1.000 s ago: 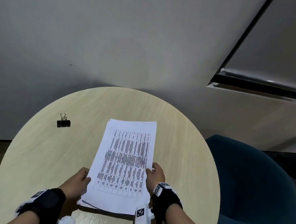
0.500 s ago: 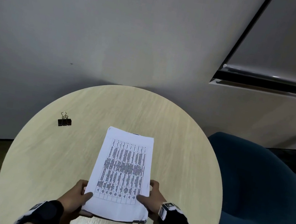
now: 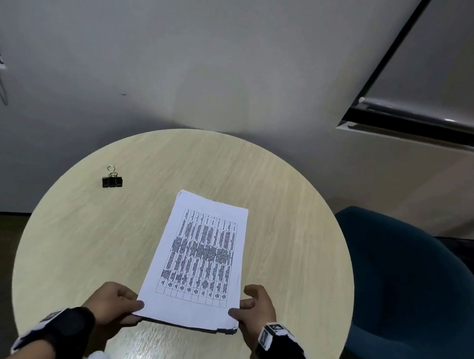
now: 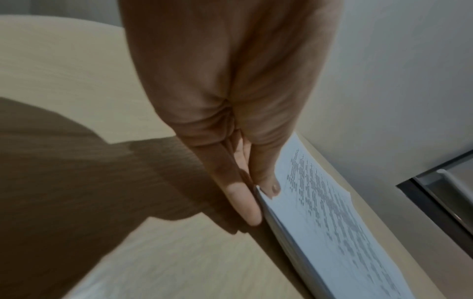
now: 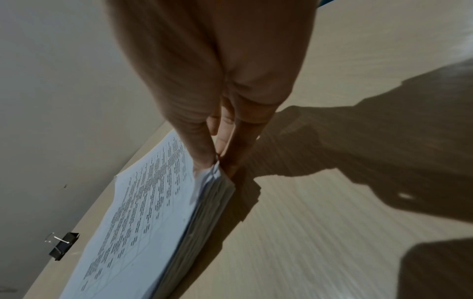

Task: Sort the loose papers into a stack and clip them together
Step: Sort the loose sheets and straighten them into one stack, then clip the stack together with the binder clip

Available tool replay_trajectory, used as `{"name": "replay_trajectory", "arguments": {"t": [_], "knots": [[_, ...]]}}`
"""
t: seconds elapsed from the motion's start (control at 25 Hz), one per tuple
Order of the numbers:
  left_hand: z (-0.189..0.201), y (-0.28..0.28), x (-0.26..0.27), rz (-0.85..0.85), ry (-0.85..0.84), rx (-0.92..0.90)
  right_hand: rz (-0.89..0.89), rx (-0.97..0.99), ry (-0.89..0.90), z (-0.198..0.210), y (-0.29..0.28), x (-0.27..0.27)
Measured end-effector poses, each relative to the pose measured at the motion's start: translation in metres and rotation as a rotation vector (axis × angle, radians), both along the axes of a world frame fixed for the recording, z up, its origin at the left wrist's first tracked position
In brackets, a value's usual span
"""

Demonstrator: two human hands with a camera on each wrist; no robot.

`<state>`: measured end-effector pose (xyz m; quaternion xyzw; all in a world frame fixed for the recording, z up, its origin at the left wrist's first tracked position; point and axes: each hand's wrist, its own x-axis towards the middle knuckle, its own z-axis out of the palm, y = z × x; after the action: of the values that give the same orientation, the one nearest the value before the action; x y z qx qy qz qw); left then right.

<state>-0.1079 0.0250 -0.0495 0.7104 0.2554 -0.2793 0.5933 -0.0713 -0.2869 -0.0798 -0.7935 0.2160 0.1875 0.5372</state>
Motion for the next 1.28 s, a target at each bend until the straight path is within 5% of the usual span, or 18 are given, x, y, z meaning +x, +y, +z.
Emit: {"name": "replay_trajectory", "arguments": {"t": [0.16,0.44,0.52,0.64,0.76,1.0,1.28], "knots": [[-0.002,-0.007,-0.003,-0.011,-0.065,0.177,-0.010,-0.098,-0.053,0.003,0.002,0.001],[-0.006,0.001,-0.008,0.142,-0.066,0.179,-0.059,-0.162,-0.079,0.020,-0.001,0.001],[-0.012,0.020,-0.001,0.059,-0.094,0.368,-0.014,-0.275,-0.137,0.040,0.000,0.011],[-0.002,0.053,0.025,-0.069,-0.100,0.605,0.111,-0.302,-0.232,0.074,0.028,0.037],[0.017,0.078,0.068,-0.026,-0.103,0.607,0.304,-0.238,-0.248,0.092,0.071,0.065],[0.049,0.101,0.162,-0.191,-0.094,1.009,0.679,-0.408,-0.161,0.066,0.152,0.127],[0.044,0.129,0.257,-0.251,-0.079,1.074,0.860,-0.523,-0.179,0.050,0.177,0.183]]}}
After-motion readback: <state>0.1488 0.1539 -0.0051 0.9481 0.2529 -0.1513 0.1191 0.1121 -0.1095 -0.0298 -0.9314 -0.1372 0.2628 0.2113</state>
